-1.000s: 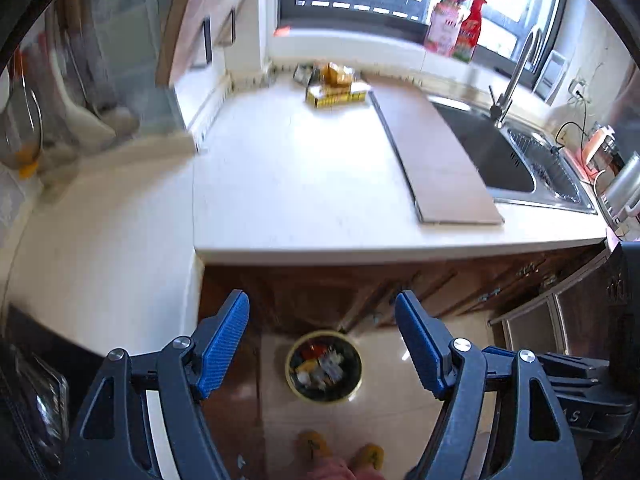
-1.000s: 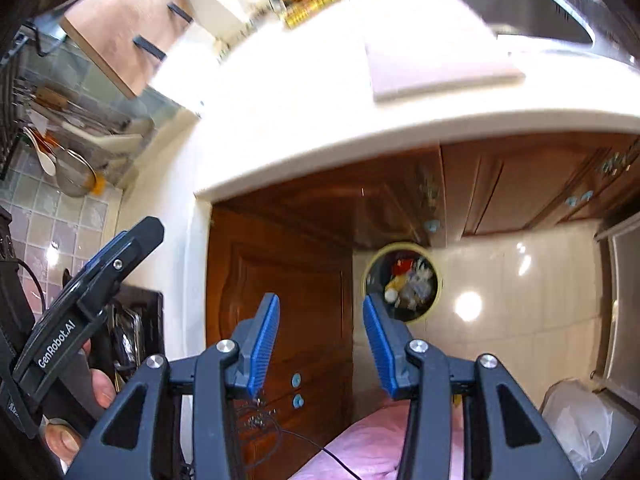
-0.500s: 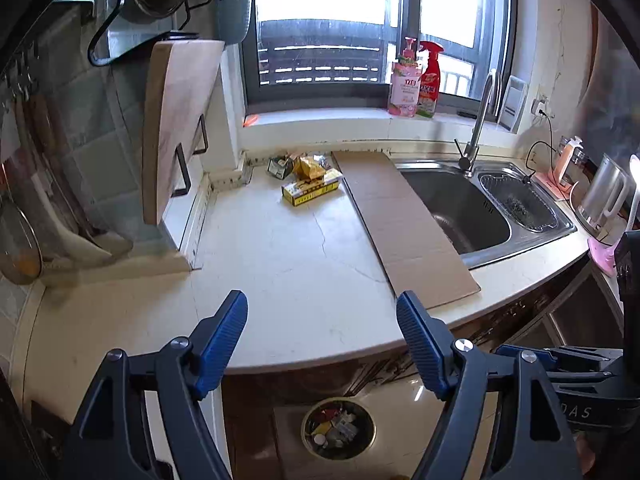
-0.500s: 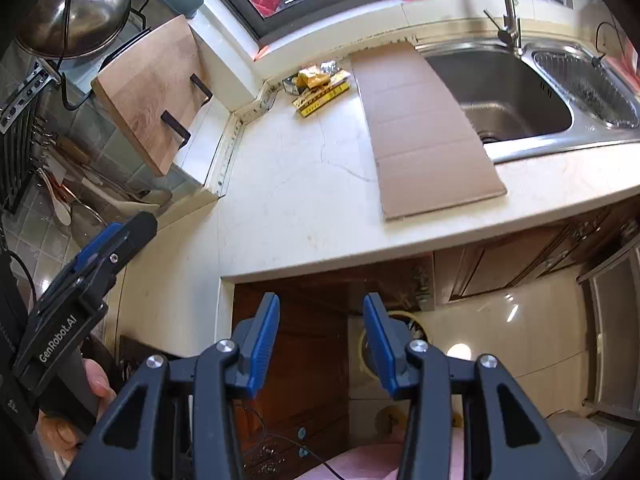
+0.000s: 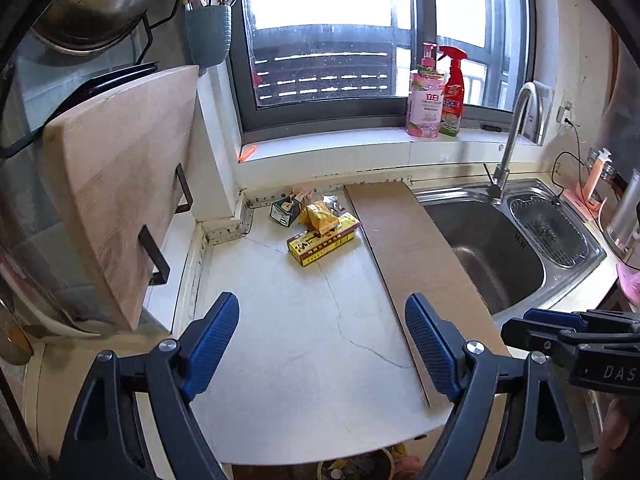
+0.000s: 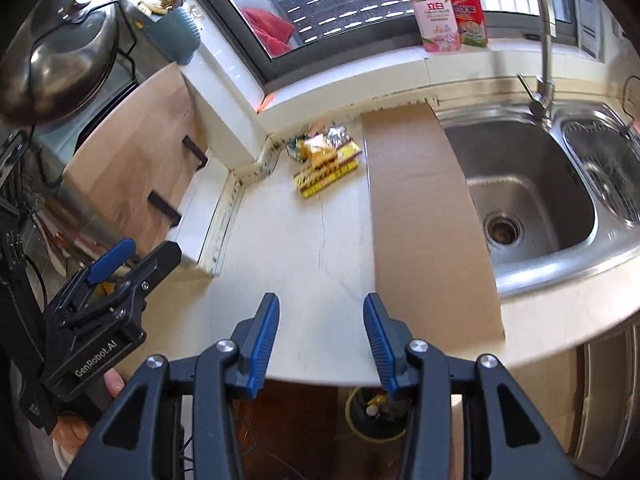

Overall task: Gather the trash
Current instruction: 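Raise both tools back toward the snack bag and seasoning box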

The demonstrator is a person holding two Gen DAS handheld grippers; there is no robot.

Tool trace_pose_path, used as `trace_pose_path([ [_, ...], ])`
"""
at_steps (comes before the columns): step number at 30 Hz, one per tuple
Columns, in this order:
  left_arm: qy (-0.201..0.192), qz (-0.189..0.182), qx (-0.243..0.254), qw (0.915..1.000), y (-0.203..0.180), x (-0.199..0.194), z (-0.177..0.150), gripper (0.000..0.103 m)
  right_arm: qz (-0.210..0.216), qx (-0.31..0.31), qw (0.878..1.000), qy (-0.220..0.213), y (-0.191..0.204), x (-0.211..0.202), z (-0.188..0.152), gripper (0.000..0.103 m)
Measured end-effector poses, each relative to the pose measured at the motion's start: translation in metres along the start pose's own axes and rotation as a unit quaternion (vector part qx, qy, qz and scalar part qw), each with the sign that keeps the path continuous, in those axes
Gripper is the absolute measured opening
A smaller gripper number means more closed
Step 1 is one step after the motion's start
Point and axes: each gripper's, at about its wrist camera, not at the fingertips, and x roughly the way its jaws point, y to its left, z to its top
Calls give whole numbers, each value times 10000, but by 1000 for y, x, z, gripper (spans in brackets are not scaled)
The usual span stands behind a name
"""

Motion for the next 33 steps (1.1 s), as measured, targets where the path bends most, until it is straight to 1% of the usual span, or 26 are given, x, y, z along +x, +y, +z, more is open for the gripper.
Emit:
trace_pose_path([
  [2,137,39,-50,9999,-1,29,19,84,20,-28,10000,77,-9,18,31,44],
  [6,622,-17,-134,9980,-5,107,61,84,50,-61,9994,339,-30,62,90,44],
  [9,890,-67,-109,9959,-11,163,84,84,66,-83,9986,526,-47,98,127,44],
  [13,1178,-19,-30,9930,-12,235,108,84,157,10,9970,759,-69,145,160,44],
  [16,1423,53,14,9898,-11,283,120,84,246,120,9952,938,-82,178,179,44],
  [19,1723,59,-16,9850,-8,325,126,84,356,181,9935,1068,-88,204,190,44],
  [22,1967,79,-112,9804,-5,356,125,84,469,166,9914,1211,-89,224,197,44],
  [25,2234,143,-205,9744,0,384,116,83,540,141,9890,1373,-88,241,198,44],
  [26,2290,139,-261,9730,2,391,114,82,571,140,9880,1425,-88,246,198,44],
  [27,2307,132,-323,9724,5,394,111,71,598,135,9873,1464,-87,251,198,44],
  [28,2329,114,-402,9716,8,397,108,56,616,130,9867,1495,-86,254,198,44],
  [29,2372,57,-521,9700,13,400,105,53,639,119,9861,1527,-85,258,199,44],
  [30,2359,21,-633,9697,18,399,102,44,654,103,9857,1547,-84,260,199,44],
  [31,2319,1,-739,9699,23,398,100,32,661,77,9852,1577,-82,264,199,44],
  [33,2274,-13,-931,9693,34,393,95,31,672,37,9844,1625,-79,269,199,44],
])
